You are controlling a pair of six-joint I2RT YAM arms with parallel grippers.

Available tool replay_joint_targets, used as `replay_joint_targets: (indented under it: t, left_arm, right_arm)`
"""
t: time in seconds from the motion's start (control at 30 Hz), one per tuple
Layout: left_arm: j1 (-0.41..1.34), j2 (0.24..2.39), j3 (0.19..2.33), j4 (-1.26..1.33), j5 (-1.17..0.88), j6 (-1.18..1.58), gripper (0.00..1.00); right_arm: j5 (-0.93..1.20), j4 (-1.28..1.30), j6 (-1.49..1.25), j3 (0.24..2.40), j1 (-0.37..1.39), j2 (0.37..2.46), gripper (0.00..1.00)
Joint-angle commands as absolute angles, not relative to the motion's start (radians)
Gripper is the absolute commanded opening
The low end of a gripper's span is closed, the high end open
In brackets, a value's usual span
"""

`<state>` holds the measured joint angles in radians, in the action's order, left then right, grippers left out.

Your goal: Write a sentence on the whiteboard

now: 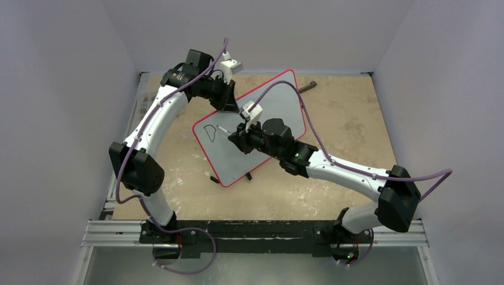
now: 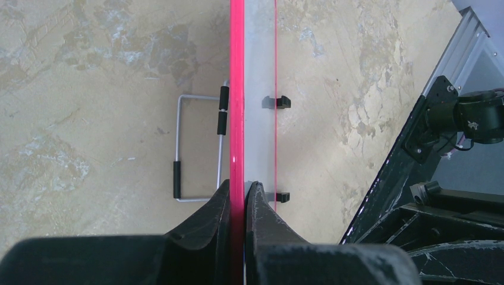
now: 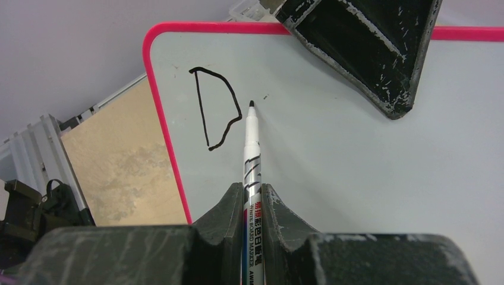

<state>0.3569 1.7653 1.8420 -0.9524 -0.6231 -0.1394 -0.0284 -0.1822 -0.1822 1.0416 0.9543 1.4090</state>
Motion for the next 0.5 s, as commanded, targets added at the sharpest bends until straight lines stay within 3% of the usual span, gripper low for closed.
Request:
replay_joint_targets:
  t: [0.0, 0.47]
  left_arm:
    - [0.374, 1.819, 1.813, -1.016, -0.389, -0.305, 0.0]
    - [0.374, 1.821, 1.815, -1.017, -0.384, -0.305, 0.0]
  right_arm:
    - [-0.055, -0.199, -0.183, 1.031, 0.95, 1.417, 0.0]
    - [-0.025, -0.17, -0.202, 0.942, 0.95, 1.4, 0.0]
